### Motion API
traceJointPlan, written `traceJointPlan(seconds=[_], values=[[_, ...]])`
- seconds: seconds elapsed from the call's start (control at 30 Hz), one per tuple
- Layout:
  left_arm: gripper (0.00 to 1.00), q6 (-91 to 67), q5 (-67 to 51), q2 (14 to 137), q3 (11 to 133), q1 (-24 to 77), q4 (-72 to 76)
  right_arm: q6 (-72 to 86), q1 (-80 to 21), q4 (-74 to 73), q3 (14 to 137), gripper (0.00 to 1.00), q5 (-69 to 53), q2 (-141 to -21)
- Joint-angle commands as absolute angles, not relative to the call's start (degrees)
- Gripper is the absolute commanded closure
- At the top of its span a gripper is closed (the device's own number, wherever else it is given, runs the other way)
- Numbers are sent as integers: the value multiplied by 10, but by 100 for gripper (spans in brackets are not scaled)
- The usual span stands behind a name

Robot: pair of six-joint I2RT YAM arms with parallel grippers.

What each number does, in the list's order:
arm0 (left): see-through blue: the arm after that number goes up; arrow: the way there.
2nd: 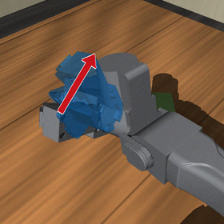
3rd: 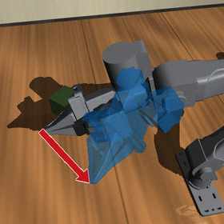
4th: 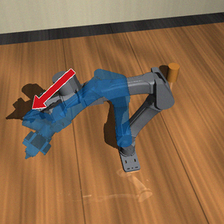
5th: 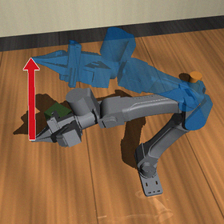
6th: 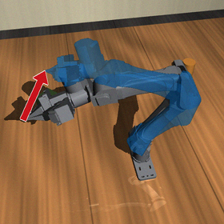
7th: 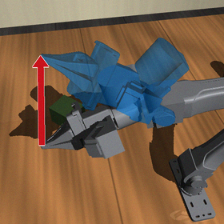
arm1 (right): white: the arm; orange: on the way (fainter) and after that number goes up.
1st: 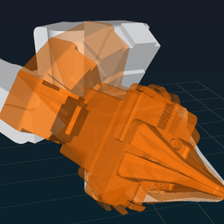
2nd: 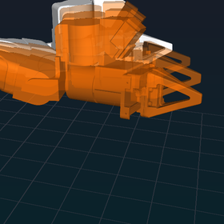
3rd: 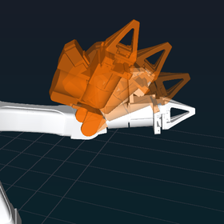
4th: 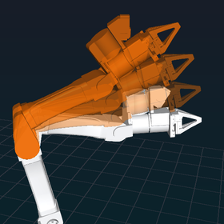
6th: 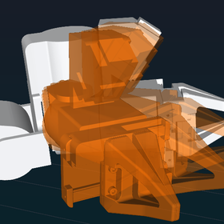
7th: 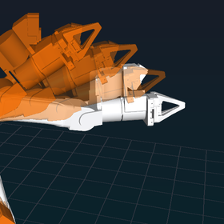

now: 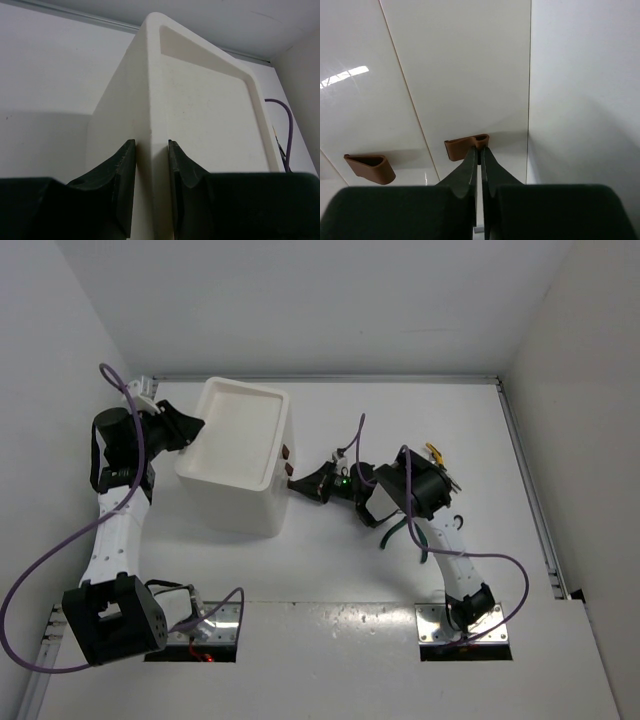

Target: Sort the tools into containers

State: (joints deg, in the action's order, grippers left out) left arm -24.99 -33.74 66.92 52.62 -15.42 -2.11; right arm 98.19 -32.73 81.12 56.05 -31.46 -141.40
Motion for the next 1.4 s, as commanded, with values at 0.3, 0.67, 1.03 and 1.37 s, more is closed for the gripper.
traceJointPlan(seconds=[0.3,0.67,1.03,1.37], values=[[100,-255,-311,681,474,-170,-124,945,-266,844,490,100,-325,-1333],[100,-265,-281,659,479,-180,-124,879,-205,791,421,100,-353,-1256],[100,-281,-240,637,490,-192,-124,825,-130,768,352,100,-390,-1218],[100,-281,-227,632,484,-192,-113,797,-98,728,330,62,-415,-1196]])
